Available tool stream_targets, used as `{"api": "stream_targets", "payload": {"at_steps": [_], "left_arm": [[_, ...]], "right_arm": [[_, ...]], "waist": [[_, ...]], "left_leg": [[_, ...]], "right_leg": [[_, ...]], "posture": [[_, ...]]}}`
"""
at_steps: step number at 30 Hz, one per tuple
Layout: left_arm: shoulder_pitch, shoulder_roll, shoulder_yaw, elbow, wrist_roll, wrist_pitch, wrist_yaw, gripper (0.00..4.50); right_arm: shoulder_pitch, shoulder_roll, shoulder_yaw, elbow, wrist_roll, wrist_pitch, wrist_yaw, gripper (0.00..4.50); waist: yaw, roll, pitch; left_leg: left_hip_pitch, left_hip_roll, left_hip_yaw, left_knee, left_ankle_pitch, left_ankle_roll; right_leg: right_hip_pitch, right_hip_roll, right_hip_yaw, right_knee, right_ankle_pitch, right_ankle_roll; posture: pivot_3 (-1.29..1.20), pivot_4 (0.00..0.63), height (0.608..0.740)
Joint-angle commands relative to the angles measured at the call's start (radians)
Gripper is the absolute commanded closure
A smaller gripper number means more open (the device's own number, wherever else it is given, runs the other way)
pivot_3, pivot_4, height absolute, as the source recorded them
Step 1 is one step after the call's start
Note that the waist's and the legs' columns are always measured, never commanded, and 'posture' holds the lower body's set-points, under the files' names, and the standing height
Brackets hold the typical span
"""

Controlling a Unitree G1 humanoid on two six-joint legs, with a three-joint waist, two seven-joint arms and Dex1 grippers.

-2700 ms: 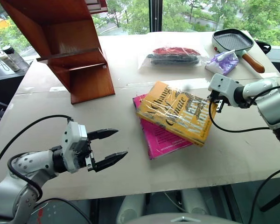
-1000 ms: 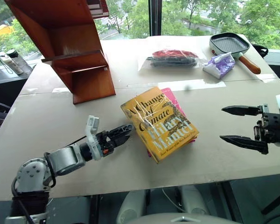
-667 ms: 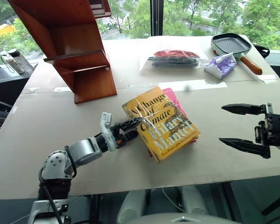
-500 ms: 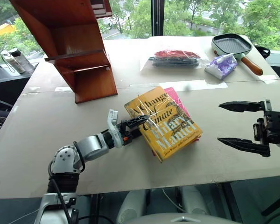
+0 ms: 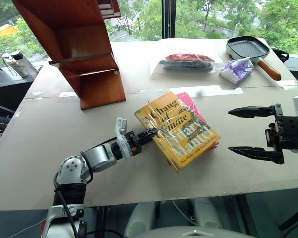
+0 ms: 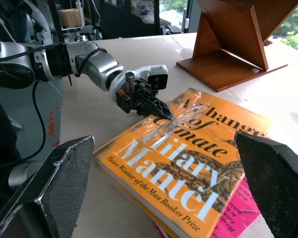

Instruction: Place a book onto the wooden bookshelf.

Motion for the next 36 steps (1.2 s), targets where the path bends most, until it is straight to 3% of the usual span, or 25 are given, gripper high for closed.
{"api": "stream_targets", "payload": {"at_steps": [1,5,8,12,16,18,22,26,30,36], "left_arm": [[-0.051,0.101,0.119,-0.124,-0.065,-0.015,-0.052,4.42],[-0.215,0.212,0.143,-0.201,-0.02,-0.034,-0.083,4.43],[-0.429,0.302,0.097,-0.278,0.179,-0.082,-0.153,4.43],[-0.64,0.462,-0.131,-0.4,0.725,-0.322,-0.372,4.43],[-0.819,0.548,-0.344,-0.334,1.274,-0.683,-0.482,4.43],[-0.883,0.574,-0.394,-0.28,1.45,-0.823,-0.537,4.43],[-1.013,0.646,-0.454,-0.124,1.675,-0.918,-0.688,4.43],[-1.057,0.691,-0.47,-0.019,1.785,-0.94,-0.827,4.43],[-1.129,0.711,-0.525,0.067,1.949,-0.86,-0.953,4.43],[-1.08,0.746,-0.626,0.225,2.162,-0.862,-1.115,4.43]], "right_arm": [[-0.04,0.016,-0.008,0.021,0.011,-0.027,-0.027,0.0],[-0.08,0.053,-0.019,0.07,0.014,-0.043,-0.074,0.0],[-0.134,0.08,-0.019,0.134,-0.007,-0.071,-0.105,0.0],[-0.225,0.097,0.002,0.234,-0.044,-0.112,-0.114,0.0],[-0.296,0.124,0.029,0.327,-0.095,-0.174,-0.105,0.0],[-0.316,0.139,0.04,0.355,-0.117,-0.202,-0.1,0.0],[-0.349,0.164,0.052,0.397,-0.147,-0.256,-0.091,0.0],[-0.377,0.191,0.067,0.429,-0.173,-0.304,-0.089,0.0],[-0.419,0.231,0.092,0.496,-0.206,-0.371,-0.067,0.0],[-0.476,0.255,0.117,0.555,-0.226,-0.418,-0.042,0.0]], "waist": [[0.0,0.0,0.0],[0.015,-0.001,0.001],[0.016,-0.004,0.002],[0.006,-0.002,0.001],[-0.006,-0.002,0.001],[-0.012,-0.002,0.002],[-0.017,-0.002,0.002],[-0.019,-0.002,0.002],[-0.019,-0.004,0.004],[-0.037,-0.003,0.004]], "left_leg": [[0.0,0.0,0.0,0.0,0.0,0.0],[-0.001,-0.001,-0.001,0.0,0.0,0.0],[-0.003,-0.002,-0.002,0.001,0.0,0.0],[-0.002,-0.006,0.0,-0.002,0.0,0.0],[-0.003,-0.004,0.007,-0.007,0.0,-0.001],[-0.004,-0.004,0.007,-0.007,0.0,-0.001],[-0.006,-0.002,0.009,-0.007,0.0,0.0],[-0.013,-0.003,0.01,-0.005,0.0,0.001],[-0.017,-0.003,0.008,-0.001,0.0,0.001],[-0.017,-0.004,0.008,0.0,-0.001,0.001]], "right_leg": [[0.0,0.0,0.0,0.0,0.0,0.0],[0.0,0.0,-0.002,-0.001,0.0,0.0],[0.0,0.0,-0.003,-0.003,0.0,0.0],[0.0,0.0,-0.001,-0.006,0.0,0.0],[-0.003,0.002,0.0,-0.008,0.0,0.001],[-0.003,0.002,0.0,-0.009,0.0,0.001],[-0.005,0.002,0.001,-0.011,0.0,0.001],[-0.014,0.003,0.001,-0.007,0.0,0.002],[-0.015,0.004,0.0,-0.004,0.0,0.002],[-0.016,0.004,0.0,-0.001,0.0,0.002]], "posture": [[0.0,0.15,0.74],[0.0,0.15,0.74],[0.0,0.15,0.74],[0.0,0.15,0.74],[0.0,0.15,0.74],[0.0,0.15,0.74],[0.0,0.15,0.74],[0.0,0.15,0.74],[0.0,0.15,0.74],[0.0,0.15,0.74]]}}
